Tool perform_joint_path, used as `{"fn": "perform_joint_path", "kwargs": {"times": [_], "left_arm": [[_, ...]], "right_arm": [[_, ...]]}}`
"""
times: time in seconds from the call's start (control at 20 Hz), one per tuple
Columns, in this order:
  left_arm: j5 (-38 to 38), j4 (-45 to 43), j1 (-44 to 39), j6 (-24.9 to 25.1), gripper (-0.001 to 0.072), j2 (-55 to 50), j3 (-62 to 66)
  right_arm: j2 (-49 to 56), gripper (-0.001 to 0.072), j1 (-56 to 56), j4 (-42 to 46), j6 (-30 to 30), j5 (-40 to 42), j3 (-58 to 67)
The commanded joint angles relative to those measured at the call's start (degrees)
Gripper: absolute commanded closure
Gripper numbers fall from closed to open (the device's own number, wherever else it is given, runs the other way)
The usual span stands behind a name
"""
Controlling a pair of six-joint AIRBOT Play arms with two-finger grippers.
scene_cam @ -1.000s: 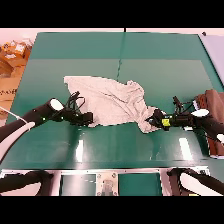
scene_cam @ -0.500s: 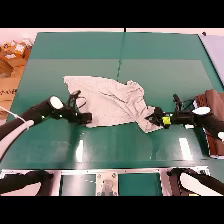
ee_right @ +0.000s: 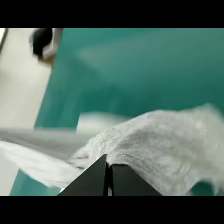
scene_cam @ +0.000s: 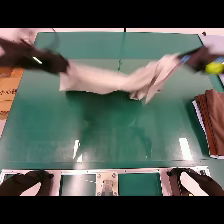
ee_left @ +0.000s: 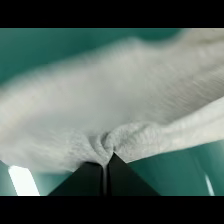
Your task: Fold the shirts.
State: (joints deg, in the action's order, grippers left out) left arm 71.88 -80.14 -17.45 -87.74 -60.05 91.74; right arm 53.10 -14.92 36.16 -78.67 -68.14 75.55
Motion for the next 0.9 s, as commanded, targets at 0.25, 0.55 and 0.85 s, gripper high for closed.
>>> {"fn": "perform_joint_path", "kwargs": {"times": [0.25,0.55,0.85], "left_arm": [[9.4,-6.7,0.0,1.3,0.0688,3.4,33.2],[2.2,-6.7,0.0,4.3,0.0687,2.5,18.2],[-4.9,-6.4,0.0,4.5,0.0687,-14.7,10.7]], "right_arm": [[-13.0,0.0701,-15.5,2.1,-6.4,-0.3,25.5],[-10.9,0.07,-16.6,3.0,-6.4,-0.1,21.0],[1.3,0.07,-8.7,2.7,0.0,7.3,-2.2]]}}
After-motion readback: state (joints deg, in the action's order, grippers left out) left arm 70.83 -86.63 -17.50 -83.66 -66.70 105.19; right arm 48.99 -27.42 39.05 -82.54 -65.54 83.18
